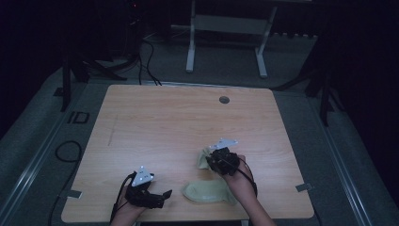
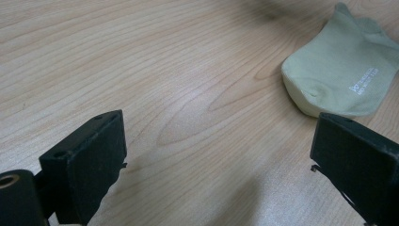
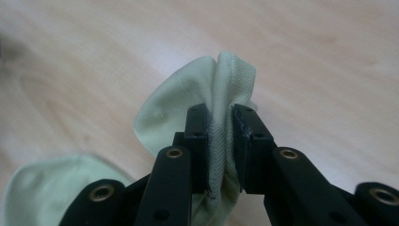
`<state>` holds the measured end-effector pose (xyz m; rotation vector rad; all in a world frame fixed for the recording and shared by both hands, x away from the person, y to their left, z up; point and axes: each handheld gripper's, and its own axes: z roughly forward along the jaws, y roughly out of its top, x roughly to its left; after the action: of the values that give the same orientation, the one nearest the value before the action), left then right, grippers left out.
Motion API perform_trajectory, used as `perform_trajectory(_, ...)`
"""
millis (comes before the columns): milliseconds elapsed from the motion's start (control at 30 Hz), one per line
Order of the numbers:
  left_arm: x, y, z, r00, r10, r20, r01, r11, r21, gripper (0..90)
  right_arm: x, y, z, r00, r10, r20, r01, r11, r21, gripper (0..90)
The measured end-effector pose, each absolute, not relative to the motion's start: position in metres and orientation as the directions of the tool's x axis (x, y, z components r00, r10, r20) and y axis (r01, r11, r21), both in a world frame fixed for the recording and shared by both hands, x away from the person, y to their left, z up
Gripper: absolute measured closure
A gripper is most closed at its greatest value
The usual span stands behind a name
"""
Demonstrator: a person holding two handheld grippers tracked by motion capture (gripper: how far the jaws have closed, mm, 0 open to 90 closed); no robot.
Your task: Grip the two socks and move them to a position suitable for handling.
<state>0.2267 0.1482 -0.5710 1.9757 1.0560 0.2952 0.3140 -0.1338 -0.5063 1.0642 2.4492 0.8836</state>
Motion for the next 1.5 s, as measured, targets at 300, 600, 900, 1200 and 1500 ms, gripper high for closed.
perform_trajectory(300,0.228,0.148,-0.571,0.612,0.773,-0.168,0.569,-0.282,0.773,4.2,0.323,-0.115,-0.531,-0.673,0.736,-0.067,0.549,0.558,0.622,75.9)
perform_trajectory(600,0.229,0.14,-0.567,0.645,0.746,-0.167,0.554,-0.306,0.774,11.0,0.336,-0.097,-0.552,-0.66,0.749,-0.059,0.572,0.551,0.607,69.2)
perform_trajectory(900,0.251,0.125,-0.555,0.661,0.733,-0.158,0.551,-0.331,0.766,20.5,0.335,-0.11,-0.522,-0.674,0.739,-0.008,0.574,0.529,0.625,55.3)
perform_trajectory(1200,0.294,0.091,-0.552,0.685,0.719,-0.115,0.543,-0.399,0.739,40.2,0.341,-0.118,-0.511,-0.674,0.738,0.011,0.571,0.512,0.641,61.2)
perform_trajectory(1500,0.319,0.071,-0.564,0.692,0.719,-0.057,0.54,-0.464,0.702,61.6,0.346,-0.117,-0.541,-0.699,0.714,0.034,0.598,0.558,0.575,68.2)
